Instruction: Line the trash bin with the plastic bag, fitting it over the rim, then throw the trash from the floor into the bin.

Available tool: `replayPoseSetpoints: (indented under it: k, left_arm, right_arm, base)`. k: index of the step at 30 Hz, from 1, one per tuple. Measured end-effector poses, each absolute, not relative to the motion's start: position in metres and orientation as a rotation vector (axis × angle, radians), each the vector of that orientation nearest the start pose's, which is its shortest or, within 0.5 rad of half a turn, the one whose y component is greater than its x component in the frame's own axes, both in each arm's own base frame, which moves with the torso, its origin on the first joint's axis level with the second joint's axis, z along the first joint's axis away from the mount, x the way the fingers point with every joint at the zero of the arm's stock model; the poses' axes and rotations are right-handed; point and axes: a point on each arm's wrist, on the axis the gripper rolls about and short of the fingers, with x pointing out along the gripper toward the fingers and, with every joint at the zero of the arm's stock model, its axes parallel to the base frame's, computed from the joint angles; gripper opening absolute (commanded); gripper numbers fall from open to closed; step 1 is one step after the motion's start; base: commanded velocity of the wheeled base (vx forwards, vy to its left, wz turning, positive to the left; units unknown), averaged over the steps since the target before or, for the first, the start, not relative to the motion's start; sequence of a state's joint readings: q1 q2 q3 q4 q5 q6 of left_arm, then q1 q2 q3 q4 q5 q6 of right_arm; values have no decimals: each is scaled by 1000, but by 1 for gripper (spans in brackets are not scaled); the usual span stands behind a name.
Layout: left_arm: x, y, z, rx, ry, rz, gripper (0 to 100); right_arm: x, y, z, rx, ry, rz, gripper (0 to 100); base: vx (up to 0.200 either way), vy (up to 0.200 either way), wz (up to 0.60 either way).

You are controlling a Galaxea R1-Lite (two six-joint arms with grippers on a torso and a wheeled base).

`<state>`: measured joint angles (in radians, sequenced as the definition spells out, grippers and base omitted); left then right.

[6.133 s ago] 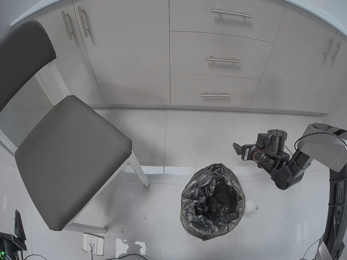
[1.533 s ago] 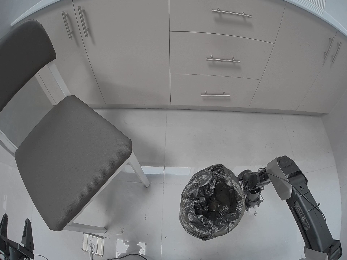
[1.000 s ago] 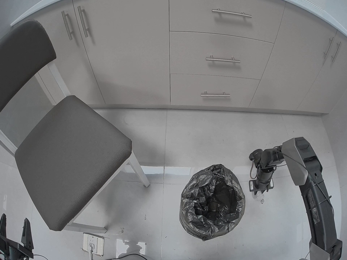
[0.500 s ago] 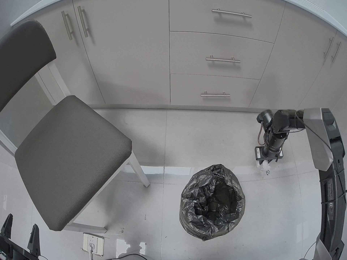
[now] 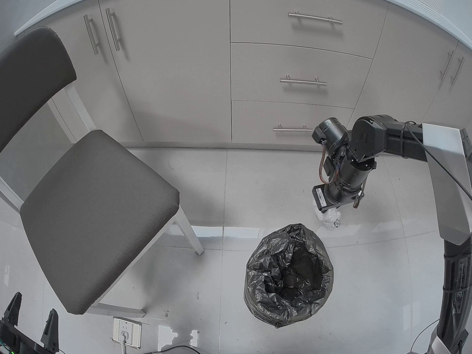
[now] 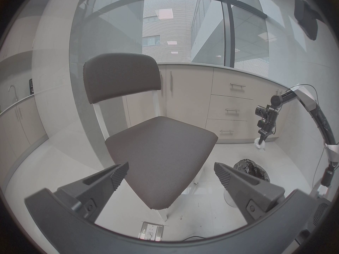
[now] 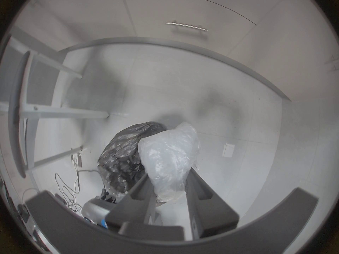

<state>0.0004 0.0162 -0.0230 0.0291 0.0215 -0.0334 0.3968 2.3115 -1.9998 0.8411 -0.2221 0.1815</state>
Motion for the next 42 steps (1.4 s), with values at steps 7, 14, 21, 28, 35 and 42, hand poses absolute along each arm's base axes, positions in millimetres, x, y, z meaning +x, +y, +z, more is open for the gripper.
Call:
replayPoseSetpoints:
  k: [7,14,21,28,35,42]
  left_arm:
    - [-23,1,79,-39,20,23,100]
    - [-23,1,79,-41,20,23,100]
    - [-23,0,79,-41,20,22,100]
    - [-23,0,79,-41,20,22,100]
    - [-23,0,79,-42,20,22,100]
    - [-23,0,79,-46,20,24,100]
  right_arm:
    - [375,198,150,-279,1142,113,0]
    - [367,219,135,-329,1178,149,0]
    - [365,239,107,-381,1223,176,0]
    - [364,258,74,-424,1253,199,0]
    - [366,268,49,-448,1265,213,0]
    - [368,267,37,-458,1289,203,0]
  base:
    - [0,0,0]
    - [0,0,0]
    - [0,0,0]
    - [0,0,0]
    - [0,0,0]
    - [0,0,0]
